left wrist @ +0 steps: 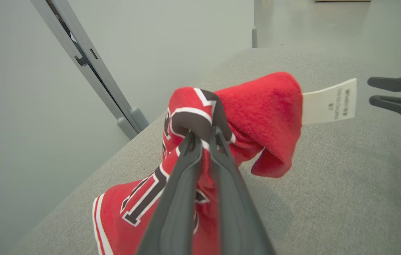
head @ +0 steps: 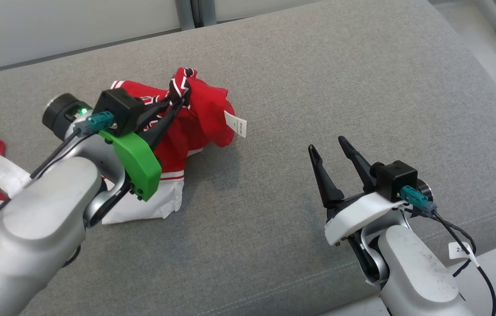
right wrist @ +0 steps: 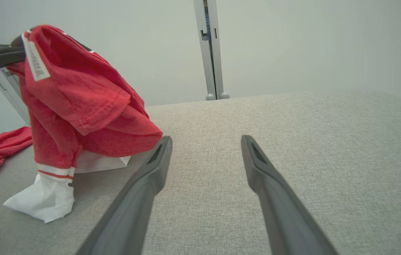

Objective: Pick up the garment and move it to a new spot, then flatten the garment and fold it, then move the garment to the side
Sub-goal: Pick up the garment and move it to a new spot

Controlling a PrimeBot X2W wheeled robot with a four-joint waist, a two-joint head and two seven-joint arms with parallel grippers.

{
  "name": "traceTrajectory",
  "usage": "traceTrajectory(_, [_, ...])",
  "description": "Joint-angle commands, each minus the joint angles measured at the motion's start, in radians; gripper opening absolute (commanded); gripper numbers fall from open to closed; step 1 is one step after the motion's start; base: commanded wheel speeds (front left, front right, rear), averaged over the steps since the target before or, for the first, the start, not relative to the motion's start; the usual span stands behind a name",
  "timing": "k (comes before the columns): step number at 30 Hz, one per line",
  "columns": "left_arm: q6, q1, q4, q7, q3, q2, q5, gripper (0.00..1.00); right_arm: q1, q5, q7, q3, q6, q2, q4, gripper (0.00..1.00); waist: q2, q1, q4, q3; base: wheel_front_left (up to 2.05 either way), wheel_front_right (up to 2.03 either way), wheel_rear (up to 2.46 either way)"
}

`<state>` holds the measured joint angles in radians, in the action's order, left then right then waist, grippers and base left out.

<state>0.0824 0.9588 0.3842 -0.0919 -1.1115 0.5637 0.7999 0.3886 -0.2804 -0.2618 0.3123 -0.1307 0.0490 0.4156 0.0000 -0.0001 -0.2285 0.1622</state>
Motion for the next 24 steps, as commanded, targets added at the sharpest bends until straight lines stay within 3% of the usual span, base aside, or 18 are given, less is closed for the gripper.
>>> traceTrajectory(1, [-0.002,-0.023,0.023,-0.018,-0.002,-0.015,0.004,0.00,-0.012,-0.005,-0.004,0.002,0.000,0.003,-0.004,1.00,0.0000,0.0001,-0.007,0.006,0.00,0.00,0.00])
traceTrajectory(11, [0.017,-0.097,0.281,-0.153,-0.016,-0.200,0.008,0.00,-0.013,0.001,-0.004,-0.012,0.000,0.002,-0.011,1.00,0.0000,0.0001,-0.021,0.027,0.00,0.00,0.00])
traceTrajectory(12, [0.018,-0.097,0.300,-0.160,-0.009,-0.213,0.006,0.17,-0.014,0.003,-0.004,-0.015,0.000,0.002,-0.013,1.00,0.0000,0.0001,-0.019,0.028,0.00,0.00,0.00])
traceTrajectory(13, [0.019,-0.097,0.316,-0.167,-0.003,-0.225,0.000,0.81,-0.016,0.005,-0.004,-0.017,0.000,0.002,-0.014,1.00,0.0000,0.0001,-0.017,0.028,0.00,0.00,0.00])
traceTrajectory(14, [0.020,-0.101,0.332,-0.167,0.004,-0.236,0.000,1.00,-0.016,0.006,-0.004,-0.021,0.000,0.003,-0.014,1.00,0.0000,0.0001,-0.014,0.028,0.00,0.00,0.00])
traceTrajectory(24, [0.013,-0.153,0.298,-0.173,0.111,-0.293,-0.082,1.00,-0.036,0.012,-0.004,-0.043,0.000,0.003,-0.009,1.00,0.0000,0.0001,0.046,0.007,0.00,0.00,0.00])
